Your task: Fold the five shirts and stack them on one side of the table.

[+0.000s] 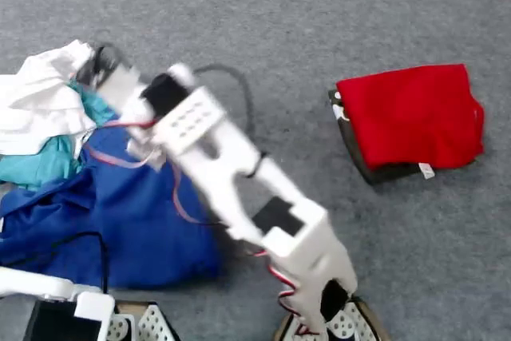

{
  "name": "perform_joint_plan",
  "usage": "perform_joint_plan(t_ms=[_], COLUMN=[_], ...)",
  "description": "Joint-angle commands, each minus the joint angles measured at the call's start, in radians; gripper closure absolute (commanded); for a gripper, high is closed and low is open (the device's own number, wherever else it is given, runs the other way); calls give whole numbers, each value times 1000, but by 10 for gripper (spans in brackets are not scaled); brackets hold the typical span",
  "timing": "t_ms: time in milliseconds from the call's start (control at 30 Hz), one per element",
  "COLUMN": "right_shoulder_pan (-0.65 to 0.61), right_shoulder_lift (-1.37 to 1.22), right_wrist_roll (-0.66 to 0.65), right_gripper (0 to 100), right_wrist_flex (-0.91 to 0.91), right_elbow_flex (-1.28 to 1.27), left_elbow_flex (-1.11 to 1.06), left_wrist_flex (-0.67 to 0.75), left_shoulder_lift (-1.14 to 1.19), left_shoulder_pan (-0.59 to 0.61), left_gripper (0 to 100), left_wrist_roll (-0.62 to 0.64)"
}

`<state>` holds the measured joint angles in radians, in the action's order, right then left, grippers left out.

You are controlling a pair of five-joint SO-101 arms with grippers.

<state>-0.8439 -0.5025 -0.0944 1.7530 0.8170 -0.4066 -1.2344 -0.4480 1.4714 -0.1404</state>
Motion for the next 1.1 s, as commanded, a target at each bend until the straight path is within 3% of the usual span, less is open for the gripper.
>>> perform_joint_plan(t_ms=[0, 233, 400, 667, 867, 1067], right_shoulder_pan=[81, 180, 308, 542, 674, 708], right_shoulder_lift=[200, 507, 716, 967, 1093, 1121], right_wrist_roll=[-64, -115, -196, -264, -270, -284], right_gripper=[997, 997, 997, 998, 998, 998], right_wrist_flex=[17, 17, -37, -227, -405, -423], right_elbow_flex=[143, 263, 364, 417, 410, 410], left_elbow_flex=[32, 282, 612, 1128, 1100, 884], left_wrist_flex=[-43, -319, -491, -520, -523, -523], left_shoulder_lift=[-33, -90, -120, -209, -364, -581], left_shoulder_pan=[-130, -477, -738, -1011, -1085, -1086], left_gripper=[981, 981, 981, 981, 981, 981], left_wrist_roll=[-6, 84, 212, 255, 250, 249])
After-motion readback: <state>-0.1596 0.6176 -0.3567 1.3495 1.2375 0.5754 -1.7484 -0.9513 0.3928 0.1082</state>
